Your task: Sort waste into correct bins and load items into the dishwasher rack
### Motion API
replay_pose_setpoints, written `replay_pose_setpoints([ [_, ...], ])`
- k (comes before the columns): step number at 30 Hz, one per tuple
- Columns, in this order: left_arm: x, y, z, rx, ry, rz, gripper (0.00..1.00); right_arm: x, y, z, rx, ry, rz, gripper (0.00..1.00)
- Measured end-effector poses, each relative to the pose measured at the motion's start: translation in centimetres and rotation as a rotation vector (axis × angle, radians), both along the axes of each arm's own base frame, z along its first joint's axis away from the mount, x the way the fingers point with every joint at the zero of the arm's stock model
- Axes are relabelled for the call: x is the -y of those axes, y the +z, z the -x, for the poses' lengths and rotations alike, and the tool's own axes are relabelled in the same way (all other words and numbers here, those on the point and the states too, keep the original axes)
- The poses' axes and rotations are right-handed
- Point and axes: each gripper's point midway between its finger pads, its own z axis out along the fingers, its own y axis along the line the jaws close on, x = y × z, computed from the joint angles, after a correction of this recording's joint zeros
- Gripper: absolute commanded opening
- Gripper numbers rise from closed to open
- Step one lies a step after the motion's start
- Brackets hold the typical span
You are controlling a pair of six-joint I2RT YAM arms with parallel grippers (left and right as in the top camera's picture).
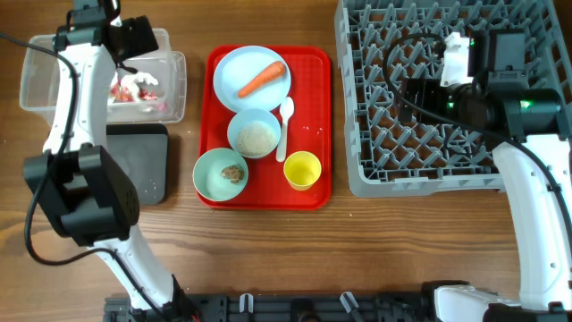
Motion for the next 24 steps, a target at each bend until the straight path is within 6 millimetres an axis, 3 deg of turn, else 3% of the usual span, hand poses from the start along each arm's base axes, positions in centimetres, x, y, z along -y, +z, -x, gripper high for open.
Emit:
replay_pose_setpoints([
  [7,3.8,6.0,1.7,0.085,-0.087,0.037,0.99,0.0,0.0,0.0,0.000,0.000,0.000,1.00],
  [10,7.7,7.5,2.5,0.091,-0.207,0.059,0.99,0.0,0.0,0.0,0.000,0.000,0.000,1.00],
  [16,17.0,6.6,3.9,0.033,-0.484,0.049,0.98,0.0,0.0,0.0,0.000,0.000,0.000,1.00],
  [18,19.0,6.3,4.2,0.027,-0.545,0.039,0.97,0.0,0.0,0.0,0.000,0.000,0.000,1.00],
  [24,21.6,3.9,3.1,0.008,-0.618,0.022,0.94,0.0,0.0,0.0,0.000,0.001,0.000,1.00],
])
